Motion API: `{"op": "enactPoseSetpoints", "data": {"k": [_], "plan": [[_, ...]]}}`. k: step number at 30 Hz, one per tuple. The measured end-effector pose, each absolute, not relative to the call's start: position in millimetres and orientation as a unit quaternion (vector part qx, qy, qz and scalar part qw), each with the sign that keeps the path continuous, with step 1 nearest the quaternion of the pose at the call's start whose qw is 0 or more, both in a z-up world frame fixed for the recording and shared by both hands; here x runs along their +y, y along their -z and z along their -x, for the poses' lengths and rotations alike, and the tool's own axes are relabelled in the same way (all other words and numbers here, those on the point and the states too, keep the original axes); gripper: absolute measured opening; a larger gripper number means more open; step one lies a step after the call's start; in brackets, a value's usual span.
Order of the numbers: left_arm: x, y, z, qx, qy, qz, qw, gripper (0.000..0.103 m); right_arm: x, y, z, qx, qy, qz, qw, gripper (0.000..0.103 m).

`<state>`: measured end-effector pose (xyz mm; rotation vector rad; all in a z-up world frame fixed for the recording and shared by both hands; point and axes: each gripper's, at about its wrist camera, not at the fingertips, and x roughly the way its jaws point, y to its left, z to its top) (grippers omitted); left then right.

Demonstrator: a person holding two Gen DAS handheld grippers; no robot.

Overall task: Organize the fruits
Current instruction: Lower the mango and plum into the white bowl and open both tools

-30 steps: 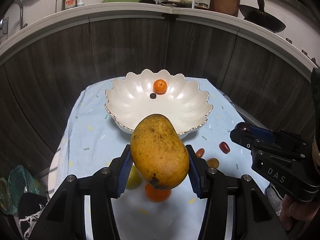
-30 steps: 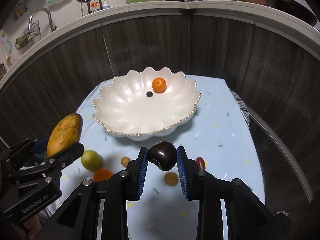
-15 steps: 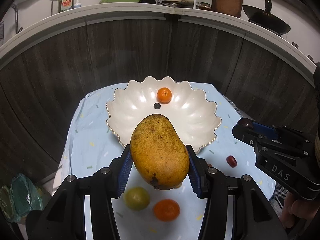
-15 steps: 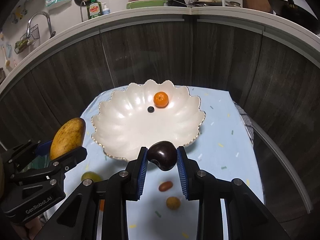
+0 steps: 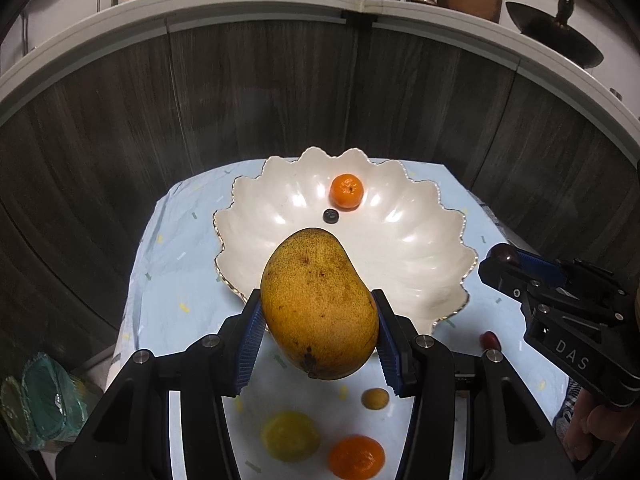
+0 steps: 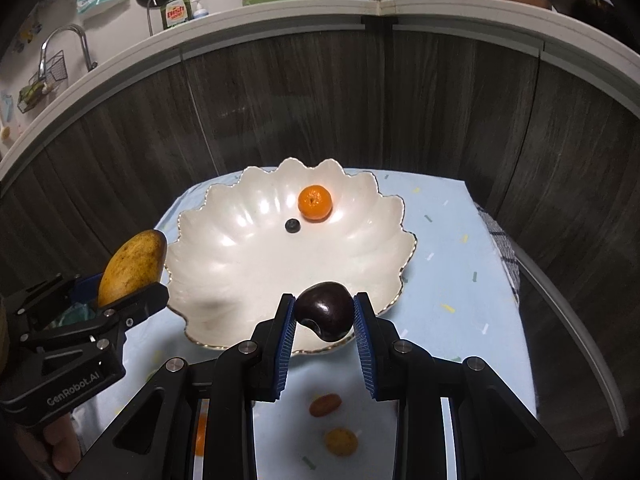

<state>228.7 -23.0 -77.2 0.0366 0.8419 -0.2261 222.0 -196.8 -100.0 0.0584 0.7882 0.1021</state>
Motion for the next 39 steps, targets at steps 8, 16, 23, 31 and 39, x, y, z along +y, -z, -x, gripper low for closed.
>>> {"op": "enactPoseSetpoints", "data": {"k": [8, 16, 23, 31, 39], "plan": [[-22.7, 90.1, -251.0, 0.425, 0.108, -0.016, 0.898, 0.050, -193.3, 113.8, -242.8, 0.403, -0.052, -0.032, 0.913, 0.030], [-25.1, 103.6, -267.0, 0.442, 0.105, -0.015, 0.891, 0.050, -191.3, 126.6, -254.7, 0.421, -0.056, -0.034, 0.905, 0.030], [-25.9, 110.6, -272.0, 0.459, 0.103, -0.017, 0.882, 0.051, -191.7, 134.1, -260.3, 0.437, -0.054, -0.037, 0.897, 0.030], [-21.1, 109.4, -271.6, 0.451, 0.085, -0.015, 0.888, 0.078, -191.2, 134.1, -261.5, 0.441, -0.046, -0.037, 0.895, 0.047], [-15.4, 99.4, -268.8, 0.440, 0.069, -0.019, 0.895, 0.094, -195.2, 117.2, -255.1, 0.420, -0.018, -0.034, 0.907, 0.079]]}}
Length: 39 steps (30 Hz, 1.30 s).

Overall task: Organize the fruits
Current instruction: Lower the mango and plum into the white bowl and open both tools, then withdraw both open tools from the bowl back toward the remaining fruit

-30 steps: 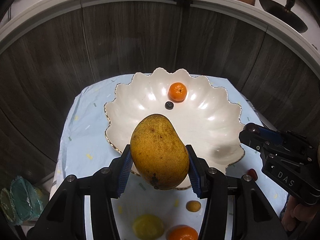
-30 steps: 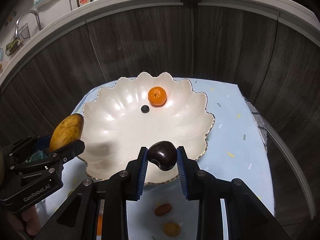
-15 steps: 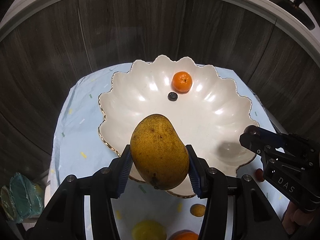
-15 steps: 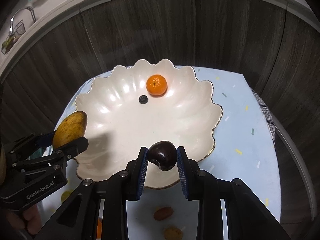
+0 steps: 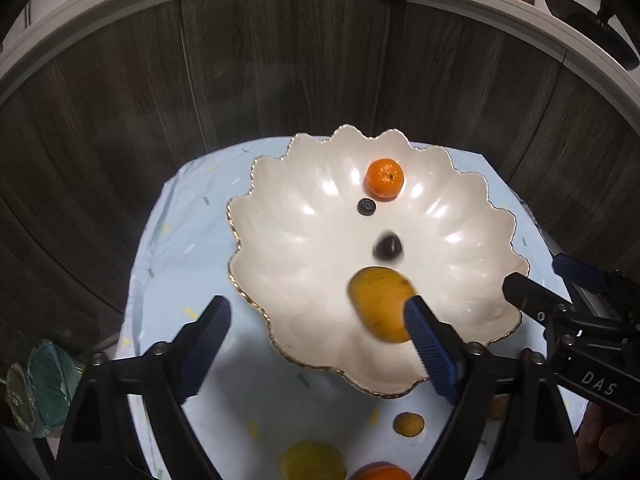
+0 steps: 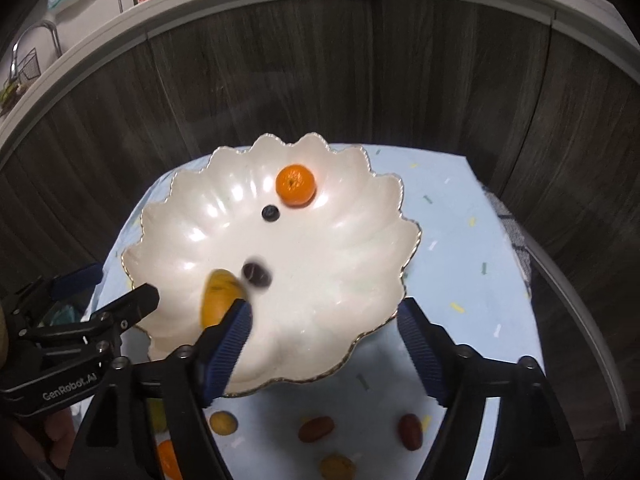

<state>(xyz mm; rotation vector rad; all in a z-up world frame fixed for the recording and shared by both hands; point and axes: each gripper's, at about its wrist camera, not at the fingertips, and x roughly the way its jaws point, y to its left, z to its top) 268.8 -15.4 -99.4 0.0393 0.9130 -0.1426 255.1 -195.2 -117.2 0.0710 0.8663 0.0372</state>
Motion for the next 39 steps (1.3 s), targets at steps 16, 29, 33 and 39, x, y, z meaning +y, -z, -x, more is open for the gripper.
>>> {"op": "enactPoseSetpoints", "data": {"k": [16, 29, 33, 39], "plan": [[-12.1, 67.9, -237.0, 0.403, 0.062, -0.038, 0.912, 0.099, -196.6, 85.0, -227.2, 0.389, -0.012, -0.039, 0.920, 0.083], [-14.8, 47.1, -211.3, 0.388, 0.069, -0.041, 0.918, 0.099, -199.8, 67.7, -199.4, 0.371, -0.008, -0.047, 0.927, 0.083], [-16.0, 44.6, -206.4, 0.385, 0.072, -0.041, 0.919, 0.099, -201.7, 64.3, -193.6, 0.366, -0.006, -0.049, 0.929, 0.083], [-18.1, 42.5, -199.1, 0.383, 0.075, -0.045, 0.920, 0.099, -204.5, 64.1, -186.7, 0.365, -0.004, -0.053, 0.929, 0.083]]}}
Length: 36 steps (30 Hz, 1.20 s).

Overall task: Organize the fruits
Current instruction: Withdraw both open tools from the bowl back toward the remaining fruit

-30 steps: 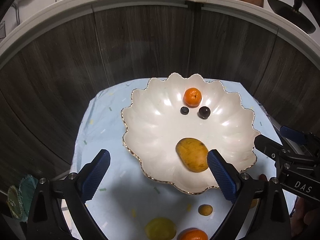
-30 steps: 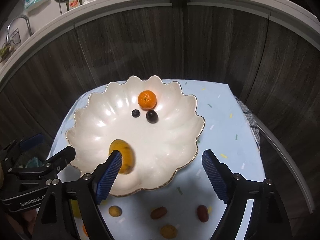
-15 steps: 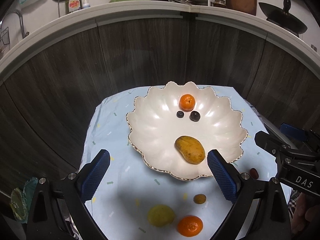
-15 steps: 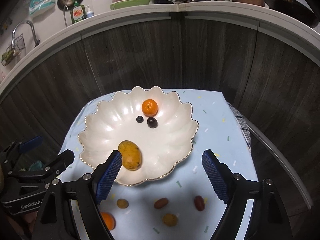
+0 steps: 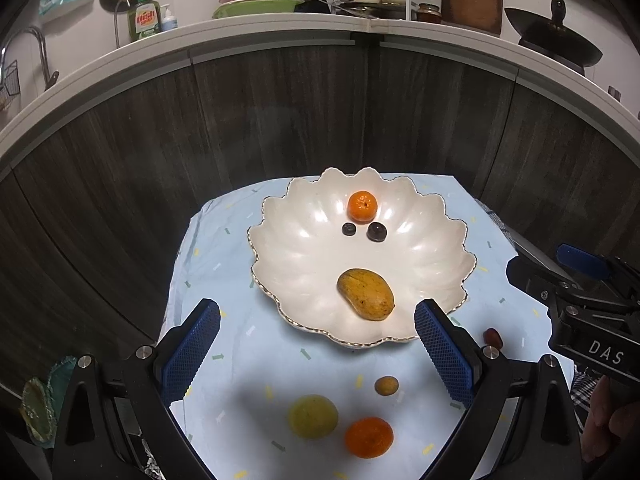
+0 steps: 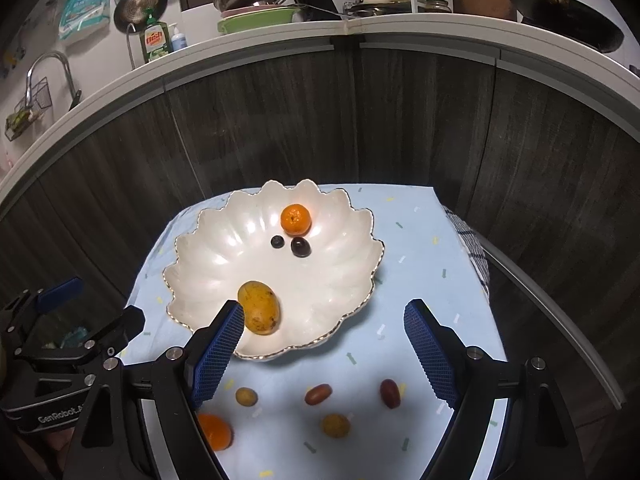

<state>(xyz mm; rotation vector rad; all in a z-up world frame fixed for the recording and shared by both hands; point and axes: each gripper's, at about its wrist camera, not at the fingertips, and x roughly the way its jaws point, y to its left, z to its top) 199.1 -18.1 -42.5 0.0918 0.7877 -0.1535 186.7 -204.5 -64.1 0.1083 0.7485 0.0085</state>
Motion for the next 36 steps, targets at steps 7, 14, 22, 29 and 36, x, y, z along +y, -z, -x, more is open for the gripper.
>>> {"op": "enactPoseSetpoints", "data": {"k": [7, 14, 22, 29, 36], "plan": [[-19.0, 42.1, -191.5, 0.384, 0.075, -0.043, 0.919, 0.099, -205.7, 65.0, -180.9, 0.367, -0.005, -0.056, 0.929, 0.083], [-17.1, 46.7, -182.7, 0.388, 0.076, -0.048, 0.917, 0.099, -204.5, 68.5, -174.6, 0.371, -0.006, -0.058, 0.927, 0.083], [-15.3, 54.5, -169.8, 0.394, 0.081, -0.047, 0.914, 0.099, -202.1, 74.1, -165.6, 0.375, -0.007, -0.055, 0.925, 0.083], [-19.2, 63.0, -157.8, 0.400, 0.076, -0.036, 0.912, 0.099, -205.8, 80.8, -155.9, 0.375, -0.019, -0.050, 0.925, 0.083], [-25.6, 71.0, -142.4, 0.398, 0.068, -0.028, 0.915, 0.099, -210.2, 88.5, -144.2, 0.370, -0.032, -0.032, 0.928, 0.083]]}}
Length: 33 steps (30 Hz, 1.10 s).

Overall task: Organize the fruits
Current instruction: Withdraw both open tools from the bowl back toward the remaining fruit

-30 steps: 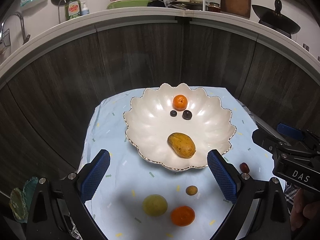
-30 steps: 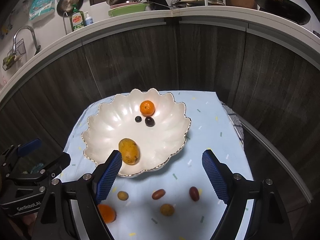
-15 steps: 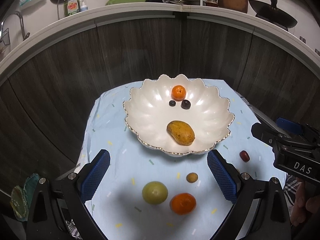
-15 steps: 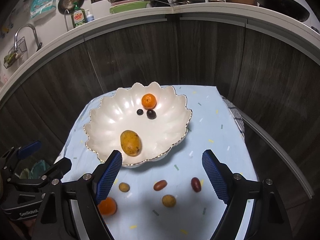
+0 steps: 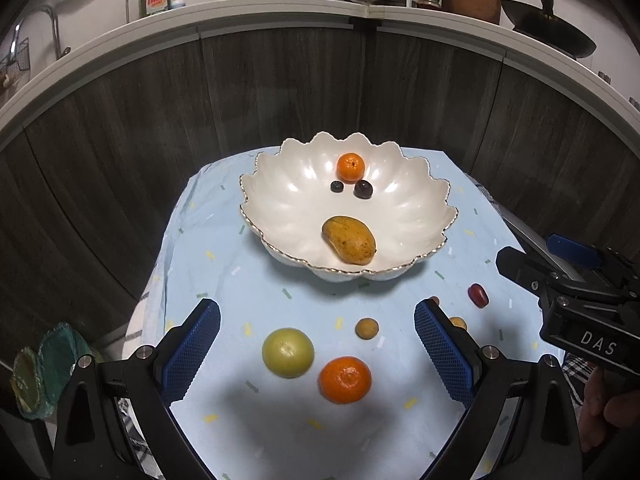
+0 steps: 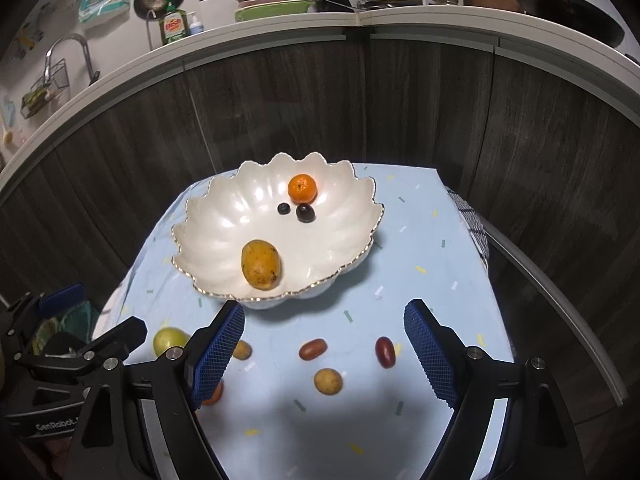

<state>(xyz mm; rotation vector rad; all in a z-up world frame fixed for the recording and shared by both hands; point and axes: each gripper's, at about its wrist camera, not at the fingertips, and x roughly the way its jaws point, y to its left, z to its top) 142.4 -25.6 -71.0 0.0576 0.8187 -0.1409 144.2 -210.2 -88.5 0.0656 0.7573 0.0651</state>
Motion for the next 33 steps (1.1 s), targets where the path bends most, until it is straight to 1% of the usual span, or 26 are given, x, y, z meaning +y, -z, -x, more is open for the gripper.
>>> {"op": "enactPoseSetpoints", "data": {"k": [13, 25, 33], "plan": [[-35.9, 104.1, -120.5, 0.395, 0.065, -0.035, 0.916, 0.099, -212.4, 120.8, -130.8, 0.368, -0.047, 0.000, 0.929, 0.083], [-41.0, 127.2, -117.2, 0.395, 0.060, -0.045, 0.916, 0.098, -212.2, 143.4, -130.8, 0.361, -0.063, 0.011, 0.930, 0.083], [-40.6, 145.0, -117.8, 0.401, 0.063, -0.038, 0.913, 0.093, -208.7, 158.0, -135.0, 0.360, -0.075, 0.014, 0.930, 0.083]]}}
